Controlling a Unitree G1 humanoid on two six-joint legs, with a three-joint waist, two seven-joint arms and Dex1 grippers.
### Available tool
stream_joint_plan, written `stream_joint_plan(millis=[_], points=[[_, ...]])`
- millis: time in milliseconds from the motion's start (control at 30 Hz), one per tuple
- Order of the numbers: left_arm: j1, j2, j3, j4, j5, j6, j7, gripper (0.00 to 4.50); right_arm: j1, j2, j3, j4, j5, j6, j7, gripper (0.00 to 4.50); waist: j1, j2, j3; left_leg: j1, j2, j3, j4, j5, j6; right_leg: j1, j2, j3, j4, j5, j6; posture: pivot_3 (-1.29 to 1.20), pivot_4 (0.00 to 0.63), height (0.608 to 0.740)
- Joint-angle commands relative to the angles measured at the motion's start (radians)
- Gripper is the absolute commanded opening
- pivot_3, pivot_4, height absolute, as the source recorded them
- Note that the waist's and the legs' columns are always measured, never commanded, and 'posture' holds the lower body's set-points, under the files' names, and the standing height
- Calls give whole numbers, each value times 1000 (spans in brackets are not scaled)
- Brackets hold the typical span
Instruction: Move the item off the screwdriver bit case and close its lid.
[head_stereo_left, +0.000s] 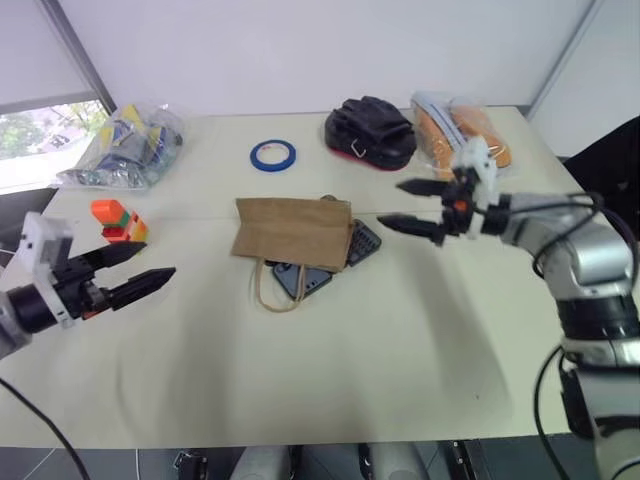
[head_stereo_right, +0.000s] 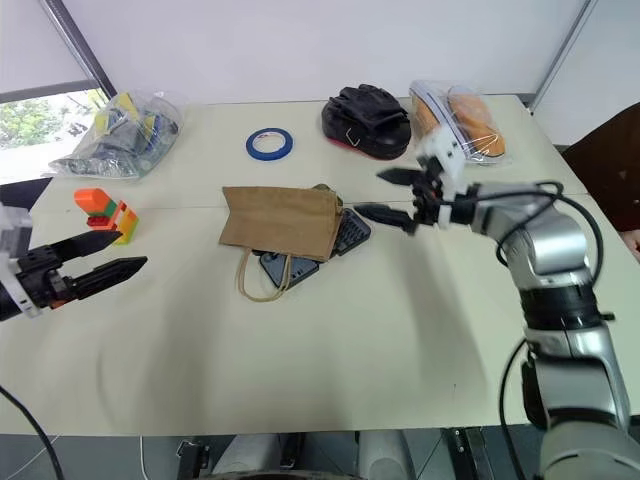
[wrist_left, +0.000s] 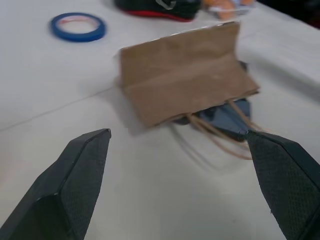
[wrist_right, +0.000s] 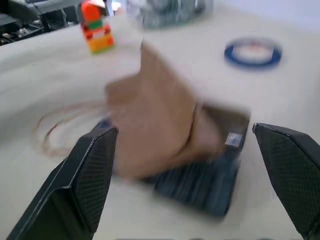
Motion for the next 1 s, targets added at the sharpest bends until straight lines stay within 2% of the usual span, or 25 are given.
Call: stream_joint_plan(millis=[33,67,200,300,433,500,567,767,1000], points=[[-41,-7,-50,13,17,-19,-21,4489,-111,84,70,191,-108,-136,18,4500,0,0,0,-1,0,0,0,1,-1,-1,0,0,0,0,0,0,150,740],[-43,-20,-62,8,21,-25,-16,4489,-141,116,92,256,-141,-176,20,4500,0,0,0,-2,0,0,0,3,-6,-2,0,0,0,0,0,0,150,740],[-10,-69,-56,-42,14,-28,12,4489,-201,204,128,439,-212,-285,46,4500,0,0,0,-5,-1,0,-1,3,-6,-6,0,1,0,0,0,0,150,740],[20,-98,-41,-75,14,-29,40,4489,-233,246,129,548,-243,-339,64,4500,1,0,0,-13,-1,0,1,4,-7,-13,-1,1,1,0,0,0,150,740],[68,-122,-15,-116,10,-35,68,4489,-270,287,136,679,-290,-387,75,4500,-1,0,0,-14,-1,0,2,4,-7,-14,0,1,2,0,0,0,150,740],[88,-133,-3,-136,5,-35,81,4500,-283,299,126,716,-294,-389,93,3995,-3,0,0,-14,-1,0,2,4,-7,-14,0,1,2,0,0,0,150,740],[100,-142,5,-147,6,-36,91,4500,-290,302,127,732,-304,-401,114,3199,-4,0,0,-14,-1,0,2,4,-8,-14,0,1,2,0,-1,0,150,740],[112,-156,1,-156,12,-45,105,4500,-299,311,118,750,-323,-424,127,30,-4,0,0,-14,-1,0,2,4,-8,-14,0,1,3,0,-1,0,150,740],[87,-149,-19,-136,12,-50,101,4500,-317,310,45,690,-272,-388,113,30,-4,0,0,-14,-1,0,2,4,-8,-14,0,1,4,0,-1,0,150,740]])
